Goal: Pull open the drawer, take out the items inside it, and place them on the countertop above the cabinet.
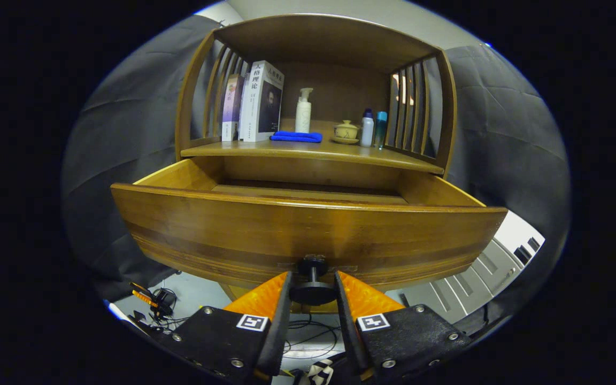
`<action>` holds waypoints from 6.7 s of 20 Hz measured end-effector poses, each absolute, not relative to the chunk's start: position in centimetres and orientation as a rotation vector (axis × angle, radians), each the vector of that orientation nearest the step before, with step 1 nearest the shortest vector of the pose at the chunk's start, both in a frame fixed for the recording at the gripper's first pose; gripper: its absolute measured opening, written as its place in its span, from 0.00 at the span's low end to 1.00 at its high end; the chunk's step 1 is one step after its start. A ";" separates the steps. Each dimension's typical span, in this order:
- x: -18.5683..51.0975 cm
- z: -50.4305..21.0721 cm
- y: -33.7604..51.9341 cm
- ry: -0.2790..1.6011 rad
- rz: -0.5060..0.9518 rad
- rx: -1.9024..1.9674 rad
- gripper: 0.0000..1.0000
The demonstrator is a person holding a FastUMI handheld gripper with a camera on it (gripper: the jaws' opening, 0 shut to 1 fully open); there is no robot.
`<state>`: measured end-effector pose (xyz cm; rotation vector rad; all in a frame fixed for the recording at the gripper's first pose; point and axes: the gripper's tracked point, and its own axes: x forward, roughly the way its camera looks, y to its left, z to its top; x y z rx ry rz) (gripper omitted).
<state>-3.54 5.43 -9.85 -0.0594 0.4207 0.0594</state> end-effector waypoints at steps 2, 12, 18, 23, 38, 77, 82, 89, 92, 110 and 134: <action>-3.5 -8.2 5.8 0.372 0.065 -0.063 0.50; -4.5 2.7 7.5 0.103 0.116 0.042 0.95; -1.7 6.5 6.5 0.097 0.053 0.038 0.95; 1.3 6.7 5.8 0.165 0.006 0.033 0.95; 7.8 -3.0 4.6 0.681 -0.131 -0.077 0.95; 8.8 -13.9 4.3 1.133 -0.137 0.184 0.43; 9.3 -9.9 2.5 0.957 -0.199 0.290 0.43; 8.8 -6.3 -1.0 0.810 -0.278 0.338 0.42; 9.1 -4.5 -1.8 0.744 -0.277 0.335 0.42; 17.3 4.7 2.2 0.555 -0.090 0.078 0.42; 22.2 2.7 5.9 0.475 0.138 0.116 0.94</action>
